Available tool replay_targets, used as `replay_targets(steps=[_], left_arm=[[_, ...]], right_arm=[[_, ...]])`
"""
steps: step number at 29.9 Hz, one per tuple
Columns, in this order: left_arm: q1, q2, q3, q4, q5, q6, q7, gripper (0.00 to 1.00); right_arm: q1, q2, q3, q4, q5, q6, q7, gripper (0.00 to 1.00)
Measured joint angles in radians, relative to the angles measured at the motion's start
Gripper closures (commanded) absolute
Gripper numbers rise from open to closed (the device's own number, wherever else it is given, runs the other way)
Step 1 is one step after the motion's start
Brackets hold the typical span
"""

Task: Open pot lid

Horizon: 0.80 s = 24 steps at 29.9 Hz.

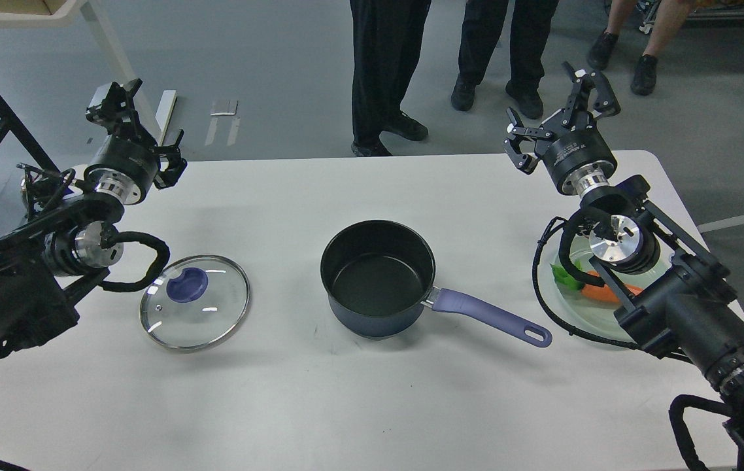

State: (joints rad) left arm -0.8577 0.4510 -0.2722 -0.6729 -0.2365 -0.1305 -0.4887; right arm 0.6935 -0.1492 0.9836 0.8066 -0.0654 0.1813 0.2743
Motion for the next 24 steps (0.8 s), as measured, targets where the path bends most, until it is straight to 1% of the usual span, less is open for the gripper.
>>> replay_targets(steps=[5, 10, 16, 24], left_arm=[[0.0, -0.004, -0.005, -0.006, 0.0, -0.008, 0.0, 0.0], [0.0, 0.003, -0.005, -0.007, 0.0, 0.003, 0.0, 0.0], [-0.005, 0.002, -0.006, -0.008, 0.0, 0.004, 0.0, 0.0], [-0.005, -0.001, -0.006, -0.01, 0.001, 0.003, 0.0, 0.0]], right_arm=[[-0.003, 0.013, 0.012, 0.0, 0.054, 0.001, 0.002, 0.0], [-0.003, 0.012, 0.011, -0.001, 0.059, 0.002, 0.0, 0.0], [-0.006, 0.011, 0.005, -0.001, 0.059, 0.041, -0.003, 0.0], [-0.006, 0.011, -0.002, -0.001, 0.058, 0.047, -0.003, 0.0]])
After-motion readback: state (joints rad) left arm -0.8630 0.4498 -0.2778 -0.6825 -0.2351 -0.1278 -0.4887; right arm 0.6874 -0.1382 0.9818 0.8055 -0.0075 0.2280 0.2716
